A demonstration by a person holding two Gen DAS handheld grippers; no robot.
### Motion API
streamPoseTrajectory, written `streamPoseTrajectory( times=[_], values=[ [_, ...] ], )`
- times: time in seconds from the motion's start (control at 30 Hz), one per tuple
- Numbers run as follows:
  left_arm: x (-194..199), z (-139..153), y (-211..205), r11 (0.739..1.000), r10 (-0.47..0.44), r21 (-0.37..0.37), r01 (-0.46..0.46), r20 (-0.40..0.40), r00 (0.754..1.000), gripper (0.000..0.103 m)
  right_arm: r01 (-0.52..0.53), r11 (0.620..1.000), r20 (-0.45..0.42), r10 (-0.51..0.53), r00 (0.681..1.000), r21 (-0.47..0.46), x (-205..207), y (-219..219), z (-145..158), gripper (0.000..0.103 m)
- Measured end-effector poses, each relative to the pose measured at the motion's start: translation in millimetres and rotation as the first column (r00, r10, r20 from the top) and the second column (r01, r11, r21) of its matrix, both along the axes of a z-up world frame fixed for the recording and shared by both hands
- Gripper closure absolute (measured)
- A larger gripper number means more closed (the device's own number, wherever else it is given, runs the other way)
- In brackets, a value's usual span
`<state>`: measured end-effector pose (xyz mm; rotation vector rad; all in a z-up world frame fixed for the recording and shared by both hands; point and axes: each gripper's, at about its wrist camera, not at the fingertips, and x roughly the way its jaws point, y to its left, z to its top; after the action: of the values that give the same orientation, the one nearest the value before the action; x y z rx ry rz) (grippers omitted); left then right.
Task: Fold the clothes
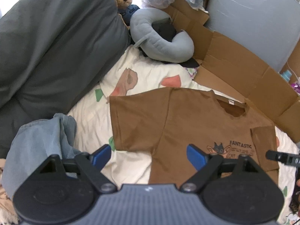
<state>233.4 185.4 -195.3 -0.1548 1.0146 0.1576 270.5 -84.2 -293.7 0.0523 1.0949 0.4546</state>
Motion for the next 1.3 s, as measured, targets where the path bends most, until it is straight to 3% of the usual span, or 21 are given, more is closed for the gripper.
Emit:
streamPoseTrajectory(
  times=[0.1,0.37,0.43,0.57,0.63,0.7,0.83,0.9,1.03,1.17,1.3],
  values=[
    [2.8,-15.8,8.2,1.000,0.015,-0.014,-0.015,0.014,1.000,0.022,-0.028,0.999,0.019,0.027,0.999,0.033,-10.2,5.3,-20.8,0.008],
    [11.5,-67.7,23.1,0.997,0.066,-0.043,-0.064,0.050,0.997,0.040,0.031,0.993,-0.015,-0.030,0.999,0.110,-23.7,7.8,-72.4,0.011],
    [13.1,-81.7,26.9,0.994,0.090,-0.062,-0.087,0.060,0.994,0.045,0.053,0.992,-0.025,-0.051,0.998,0.115,-23.4,12.4,-83.0,0.016],
    [14.0,-108.3,33.7,0.980,0.178,-0.100,-0.171,0.063,0.982,0.058,0.053,0.989,-0.024,-0.050,0.998,0.136,-26.2,25.8,-99.4,0.017],
    [13.3,-118.4,33.1,0.976,0.196,-0.116,-0.185,0.089,0.977,0.059,0.054,0.986,-0.022,-0.051,0.998,0.156,-26.4,31.3,-108.3,0.017],
    [13.2,-126.4,30.1,0.974,0.195,-0.140,-0.178,0.117,0.974,0.050,0.060,0.983,-0.022,-0.058,0.998,0.174,-27.5,36.0,-118.3,0.017],
    [15.3,-147.2,29.2,0.958,0.259,-0.158,-0.239,0.122,0.958,0.050,0.060,0.981,-0.014,-0.059,0.998,0.183,-32.4,44.9,-138.4,0.017],
    [16.5,-158.6,34.9,0.945,0.292,-0.188,-0.267,0.121,0.949,0.050,0.069,0.977,-0.034,-0.063,0.997,0.200,-34.8,47.4,-152.0,0.018],
    [16.4,-175.0,43.4,0.923,0.335,-0.245,-0.298,0.127,0.934,0.050,0.090,0.973,-0.085,-0.073,0.994,0.212,-38.1,47.2,-174.1,0.033],
    [16.2,-191.7,49.1,0.877,0.401,-0.318,-0.362,0.067,0.914,0.051,0.105,0.970,-0.077,-0.090,0.993,0.221,-41.0,50.5,-181.4,0.033],
    [15.8,-204.4,51.3,0.855,0.439,-0.337,-0.394,0.069,0.896,0.050,0.086,0.971,-0.066,-0.073,0.995,0.224,-43.3,56.9,-183.2,0.033]
  ],
)
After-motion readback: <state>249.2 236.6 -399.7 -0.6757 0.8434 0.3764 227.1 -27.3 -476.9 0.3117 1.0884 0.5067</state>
